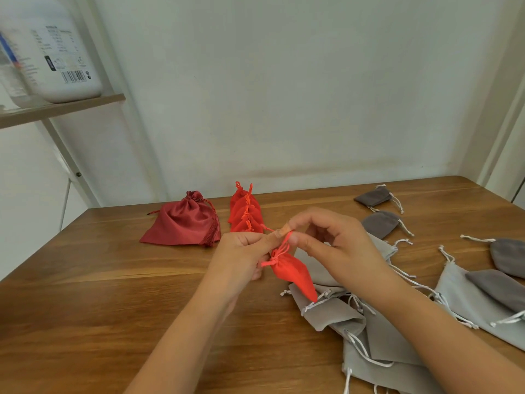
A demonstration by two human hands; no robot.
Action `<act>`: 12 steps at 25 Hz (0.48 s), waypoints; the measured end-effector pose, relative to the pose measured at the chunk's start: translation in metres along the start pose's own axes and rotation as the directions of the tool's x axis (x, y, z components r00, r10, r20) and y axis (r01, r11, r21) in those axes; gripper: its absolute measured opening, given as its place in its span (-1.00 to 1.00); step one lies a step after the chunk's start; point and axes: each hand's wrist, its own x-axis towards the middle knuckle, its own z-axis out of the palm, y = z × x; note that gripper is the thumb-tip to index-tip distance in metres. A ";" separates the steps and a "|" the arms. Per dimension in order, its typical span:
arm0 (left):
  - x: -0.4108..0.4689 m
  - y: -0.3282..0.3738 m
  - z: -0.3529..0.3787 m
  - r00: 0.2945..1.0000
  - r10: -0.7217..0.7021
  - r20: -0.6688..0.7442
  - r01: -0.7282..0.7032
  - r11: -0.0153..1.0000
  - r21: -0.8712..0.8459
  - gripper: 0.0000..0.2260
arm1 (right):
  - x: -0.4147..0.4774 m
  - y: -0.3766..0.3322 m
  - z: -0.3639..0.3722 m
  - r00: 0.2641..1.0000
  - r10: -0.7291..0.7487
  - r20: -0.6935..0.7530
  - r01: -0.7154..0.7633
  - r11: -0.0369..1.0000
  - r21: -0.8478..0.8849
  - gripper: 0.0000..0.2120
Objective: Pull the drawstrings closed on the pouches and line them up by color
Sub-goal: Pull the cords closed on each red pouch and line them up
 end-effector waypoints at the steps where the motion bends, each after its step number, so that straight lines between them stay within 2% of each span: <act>1: 0.000 0.001 0.000 0.999 0.014 0.029 -0.014 1.000 0.014 -0.67 | 0.000 0.000 0.000 1.000 0.018 -0.001 -0.018 1.000 0.010 -0.89; 5: -0.001 0.000 -0.002 0.985 0.104 0.141 -0.123 0.983 0.134 -0.78 | 0.000 0.000 -0.001 0.995 0.094 0.025 -0.096 0.993 0.072 -0.91; 9: -0.004 0.006 -0.008 0.970 0.170 0.171 -0.201 0.962 0.187 -0.81 | 0.000 0.000 0.001 0.998 0.054 0.034 -0.053 0.998 -0.040 -0.91; 12: -0.007 0.009 -0.008 0.958 0.155 0.241 -0.203 0.960 0.191 -0.80 | 0.000 -0.001 0.000 0.998 0.047 0.045 -0.045 0.998 -0.035 -0.91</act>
